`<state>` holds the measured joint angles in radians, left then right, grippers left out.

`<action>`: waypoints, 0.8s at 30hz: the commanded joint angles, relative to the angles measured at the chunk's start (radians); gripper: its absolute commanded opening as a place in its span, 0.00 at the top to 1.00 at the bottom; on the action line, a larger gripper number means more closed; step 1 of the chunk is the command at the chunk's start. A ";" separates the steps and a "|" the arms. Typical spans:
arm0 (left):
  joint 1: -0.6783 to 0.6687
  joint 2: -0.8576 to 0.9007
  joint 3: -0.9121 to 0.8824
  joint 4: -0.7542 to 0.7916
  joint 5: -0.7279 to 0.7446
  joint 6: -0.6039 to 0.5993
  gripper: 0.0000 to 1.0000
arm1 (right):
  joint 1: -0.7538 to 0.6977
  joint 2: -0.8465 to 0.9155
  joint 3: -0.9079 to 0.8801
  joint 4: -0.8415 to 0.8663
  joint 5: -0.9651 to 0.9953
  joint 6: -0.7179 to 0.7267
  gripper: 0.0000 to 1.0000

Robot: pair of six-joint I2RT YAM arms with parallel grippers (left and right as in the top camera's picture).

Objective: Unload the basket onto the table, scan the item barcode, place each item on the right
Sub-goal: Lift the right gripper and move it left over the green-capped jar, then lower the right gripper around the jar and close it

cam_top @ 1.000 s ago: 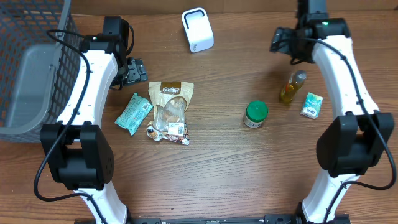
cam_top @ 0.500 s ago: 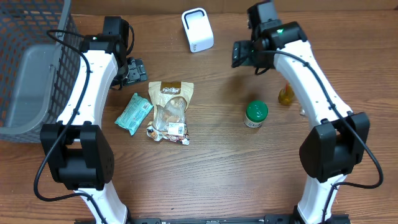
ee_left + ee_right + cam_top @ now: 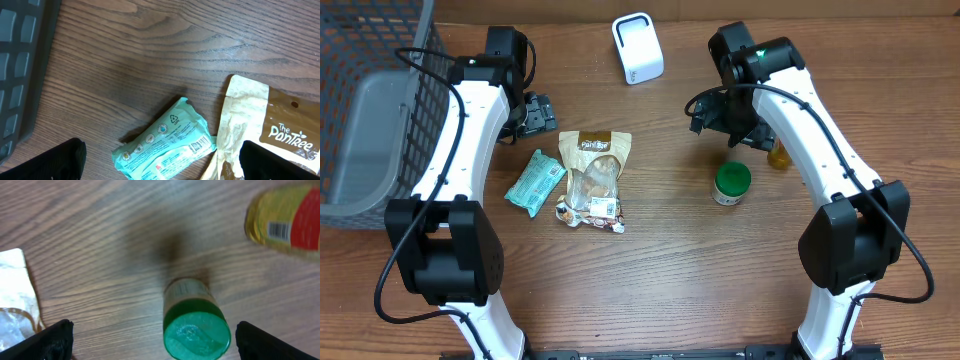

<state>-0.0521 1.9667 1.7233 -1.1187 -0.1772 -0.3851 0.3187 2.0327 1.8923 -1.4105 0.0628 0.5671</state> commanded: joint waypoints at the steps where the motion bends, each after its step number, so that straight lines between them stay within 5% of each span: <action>1: -0.002 0.008 0.019 0.001 -0.013 0.015 0.00 | 0.003 -0.022 -0.052 -0.023 0.057 0.091 0.00; 24: -0.002 0.008 0.019 0.001 -0.013 0.015 0.00 | 0.007 -0.022 -0.323 0.102 0.014 0.143 0.00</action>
<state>-0.0525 1.9667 1.7233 -1.1183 -0.1772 -0.3851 0.3206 2.0327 1.5742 -1.3197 0.0879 0.7002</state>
